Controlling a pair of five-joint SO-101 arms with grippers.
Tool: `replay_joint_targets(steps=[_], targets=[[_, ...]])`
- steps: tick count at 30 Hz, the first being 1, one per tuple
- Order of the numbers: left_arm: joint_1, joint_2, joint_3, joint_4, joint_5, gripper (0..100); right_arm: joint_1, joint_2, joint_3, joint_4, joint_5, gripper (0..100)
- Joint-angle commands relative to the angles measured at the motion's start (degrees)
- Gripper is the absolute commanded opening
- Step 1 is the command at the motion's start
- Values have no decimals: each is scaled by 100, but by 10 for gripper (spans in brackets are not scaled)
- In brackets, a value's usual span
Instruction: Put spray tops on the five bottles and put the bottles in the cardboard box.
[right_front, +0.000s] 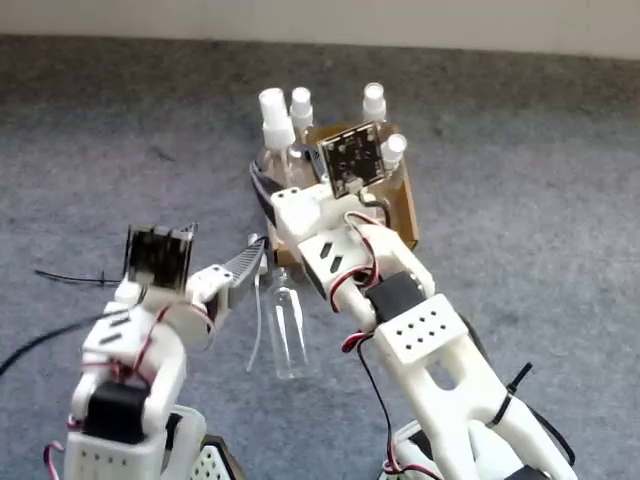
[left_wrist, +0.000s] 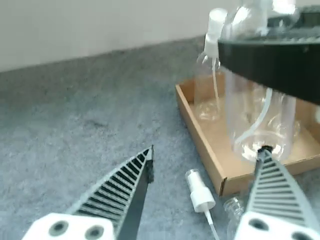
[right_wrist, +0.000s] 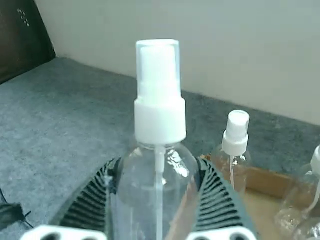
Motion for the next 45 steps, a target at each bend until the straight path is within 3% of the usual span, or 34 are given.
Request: replay_joint_targets(steps=[1, 11, 19, 45], targets=[[365, -664, 48, 158, 44, 296, -66, -22, -418, 224, -53, 3], [453, 101, 13, 18, -229, 333, -532, 22, -1692, 1851, -44, 3], [4, 400, 66, -360, -237, 333, -382, -22, -1833, 1991, -18, 3], [-13, 400, 75, -396, -246, 316, -277, -470, -2044, 3714, -18, 3]])
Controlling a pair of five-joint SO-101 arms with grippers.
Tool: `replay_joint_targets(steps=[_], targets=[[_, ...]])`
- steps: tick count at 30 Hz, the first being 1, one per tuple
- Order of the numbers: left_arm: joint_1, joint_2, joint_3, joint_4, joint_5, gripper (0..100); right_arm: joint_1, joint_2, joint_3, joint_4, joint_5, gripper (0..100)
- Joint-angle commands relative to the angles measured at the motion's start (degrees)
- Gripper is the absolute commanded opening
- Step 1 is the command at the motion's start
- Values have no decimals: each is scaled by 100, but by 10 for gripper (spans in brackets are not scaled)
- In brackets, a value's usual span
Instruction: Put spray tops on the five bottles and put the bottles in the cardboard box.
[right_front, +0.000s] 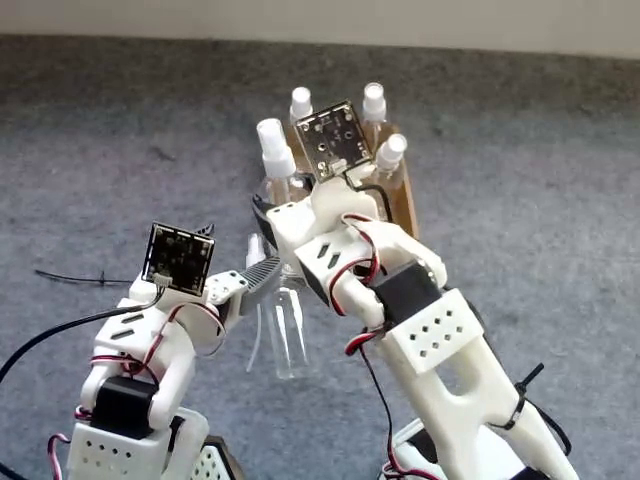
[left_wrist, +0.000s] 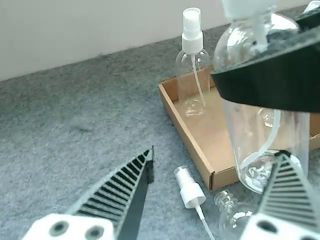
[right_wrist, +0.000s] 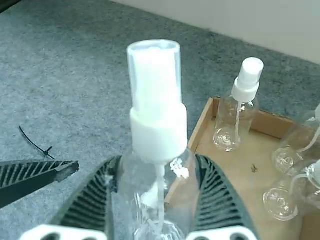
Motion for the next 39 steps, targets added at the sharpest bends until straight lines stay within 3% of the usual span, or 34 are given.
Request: replay_joint_targets(steps=[1, 9, 14, 19, 23, 28, 32, 39], targets=[[-136, 4, -31, -149, -26, 316, 4, -356, -391, 233, -9, 3], [-136, -40, -31, -114, -26, 316, 13, -365, -356, 259, -9, 3], [-127, -57, -40, -105, -18, 316, 251, -330, -277, -699, 360, 3], [-180, -57, -31, 53, -26, 316, 910, 66, 224, -2316, 510, 3], [-1156, -57, 22, 18, 18, 315, 971, 593, 945, -3679, 510, 3], [-2088, 13, 312, -949, 220, 315, 954, 989, 1754, -4804, 510, 3], [-2044, 13, 365, -1011, 220, 315, 954, 1200, 2290, -5710, 510, 3], [-2000, 13, 374, -1011, 211, 315, 963, 1982, 2475, -6343, 510, 3]])
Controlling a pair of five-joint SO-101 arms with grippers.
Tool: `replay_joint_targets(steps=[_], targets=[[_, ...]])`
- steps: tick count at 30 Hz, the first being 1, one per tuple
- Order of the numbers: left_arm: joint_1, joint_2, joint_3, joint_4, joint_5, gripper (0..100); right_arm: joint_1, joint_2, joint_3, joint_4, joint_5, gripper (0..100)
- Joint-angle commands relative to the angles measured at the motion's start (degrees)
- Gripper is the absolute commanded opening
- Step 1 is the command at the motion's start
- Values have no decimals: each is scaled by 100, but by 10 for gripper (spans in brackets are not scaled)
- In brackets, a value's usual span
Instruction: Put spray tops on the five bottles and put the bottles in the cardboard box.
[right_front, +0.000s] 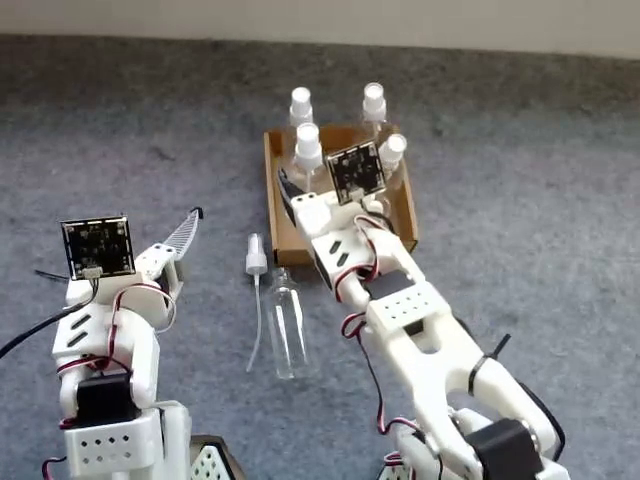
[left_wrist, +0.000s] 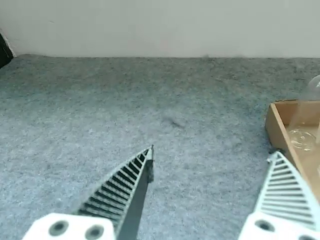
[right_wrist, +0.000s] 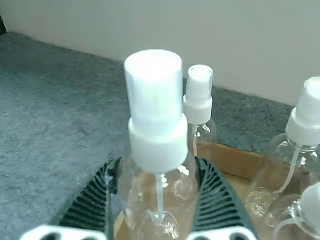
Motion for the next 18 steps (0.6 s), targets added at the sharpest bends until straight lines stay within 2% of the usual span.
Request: replay_joint_targets(steps=[1, 5, 18], targets=[[4, 13, -22, -132, 44, 315, 75, 312, -75, -418, 70, 3], [4, 13, -22, -132, 35, 315, 75, 804, -180, -708, 70, 3], [13, 4, 40, -132, 35, 315, 101, 1648, -822, -752, 88, 3]])
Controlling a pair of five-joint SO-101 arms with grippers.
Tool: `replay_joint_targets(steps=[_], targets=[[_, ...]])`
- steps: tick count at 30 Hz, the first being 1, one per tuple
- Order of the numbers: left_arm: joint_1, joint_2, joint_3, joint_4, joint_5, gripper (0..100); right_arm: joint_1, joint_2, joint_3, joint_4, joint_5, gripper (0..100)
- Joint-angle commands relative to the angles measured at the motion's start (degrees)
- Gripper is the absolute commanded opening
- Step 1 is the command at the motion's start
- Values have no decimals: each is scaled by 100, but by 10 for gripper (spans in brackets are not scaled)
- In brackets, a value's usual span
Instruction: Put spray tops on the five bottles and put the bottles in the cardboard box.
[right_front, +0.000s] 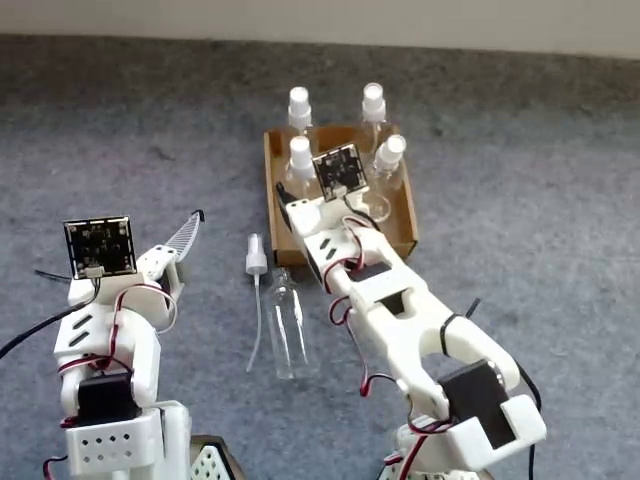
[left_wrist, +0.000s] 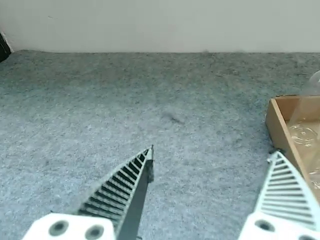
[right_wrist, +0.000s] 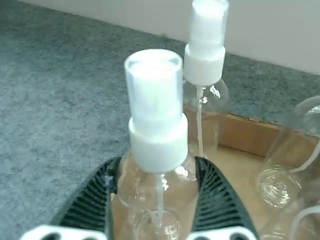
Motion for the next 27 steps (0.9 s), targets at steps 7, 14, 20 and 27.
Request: replay_joint_targets(steps=[7, 14, 20, 27], targets=[[13, 4, -40, -132, 35, 315, 66, -48, -338, -136, 70, 3], [13, 4, -40, -132, 35, 315, 57, -92, -330, -136, 70, 4], [198, 4, -40, -132, 26, 315, 57, -92, -312, -136, 70, 82], [198, 4, -31, -132, 26, 315, 48, -101, -321, -136, 70, 137]])
